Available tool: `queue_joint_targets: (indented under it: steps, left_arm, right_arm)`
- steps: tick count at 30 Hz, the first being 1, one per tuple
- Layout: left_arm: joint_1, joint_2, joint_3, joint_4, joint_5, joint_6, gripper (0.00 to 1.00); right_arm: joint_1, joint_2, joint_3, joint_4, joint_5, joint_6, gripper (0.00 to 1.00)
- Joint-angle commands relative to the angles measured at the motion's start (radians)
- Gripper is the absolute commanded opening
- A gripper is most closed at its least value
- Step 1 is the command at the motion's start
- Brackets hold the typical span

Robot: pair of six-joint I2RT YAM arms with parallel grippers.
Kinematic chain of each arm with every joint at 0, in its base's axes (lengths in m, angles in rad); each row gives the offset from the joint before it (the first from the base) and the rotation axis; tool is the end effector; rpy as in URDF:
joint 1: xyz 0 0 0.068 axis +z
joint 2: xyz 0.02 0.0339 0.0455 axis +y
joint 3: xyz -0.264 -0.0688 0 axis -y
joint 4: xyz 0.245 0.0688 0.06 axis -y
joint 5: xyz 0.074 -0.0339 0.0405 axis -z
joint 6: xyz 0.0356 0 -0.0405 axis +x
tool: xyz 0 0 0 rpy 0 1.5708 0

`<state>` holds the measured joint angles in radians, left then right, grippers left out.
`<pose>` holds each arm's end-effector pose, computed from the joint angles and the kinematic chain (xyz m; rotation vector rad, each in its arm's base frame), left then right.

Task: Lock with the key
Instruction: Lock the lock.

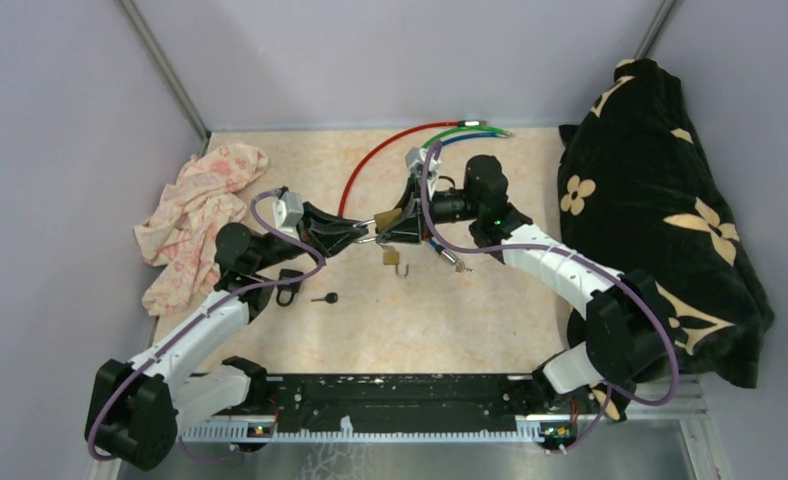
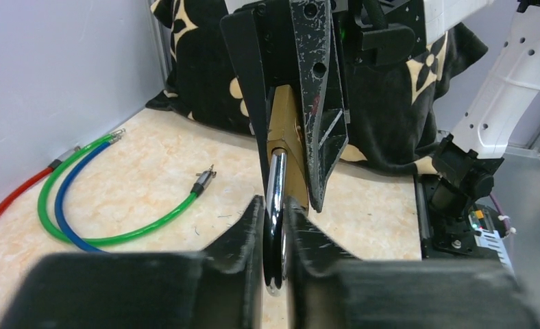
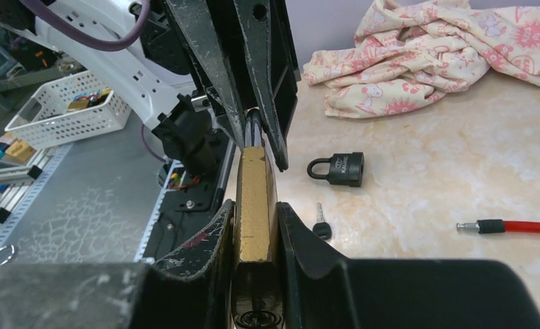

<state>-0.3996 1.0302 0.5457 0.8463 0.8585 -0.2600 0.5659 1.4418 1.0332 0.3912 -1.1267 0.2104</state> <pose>0.1920 -0.1104 0.3133 0.8644 1.1254 -1.0669 0.2562 0.2009 0.3315 -1.1993 1.3313 1.4563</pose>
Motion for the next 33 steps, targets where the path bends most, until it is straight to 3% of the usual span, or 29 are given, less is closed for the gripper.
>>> queue_joint_targets:
  steps: [1, 5, 10, 16, 20, 27, 33]
  left_arm:
    - [-0.013, -0.028, -0.003, 0.06, -0.015, -0.043, 0.27]
    - [0.001, -0.033, -0.003, 0.003, -0.041, -0.045, 0.4]
    - [0.038, -0.03, -0.012, -0.02, -0.048, -0.08, 0.4]
    - [0.037, -0.011, 0.007, 0.069, -0.013, -0.117, 0.4]
    - [0.021, 0.007, 0.018, 0.088, 0.002, -0.131, 0.32]
    - [-0.011, 0.017, 0.027, 0.109, 0.023, -0.134, 0.0]
    - [-0.011, 0.009, 0.039, 0.072, 0.066, -0.121, 0.0]
  right_arm:
    - [-0.024, -0.031, -0.009, 0.277, 0.039, 0.153, 0.0]
    - [-0.029, -0.036, -0.012, 0.358, 0.035, 0.207, 0.0]
    - [-0.029, -0.047, -0.01, 0.377, 0.019, 0.222, 0.0]
    - [-0.026, -0.046, -0.014, 0.4, 0.001, 0.233, 0.0]
    - [-0.019, -0.042, -0.017, 0.405, 0.008, 0.224, 0.0]
    - [-0.018, -0.027, 0.007, 0.353, 0.024, 0.136, 0.0]
    - [-0.041, -0.036, 0.061, 0.122, 0.074, -0.089, 0.0]
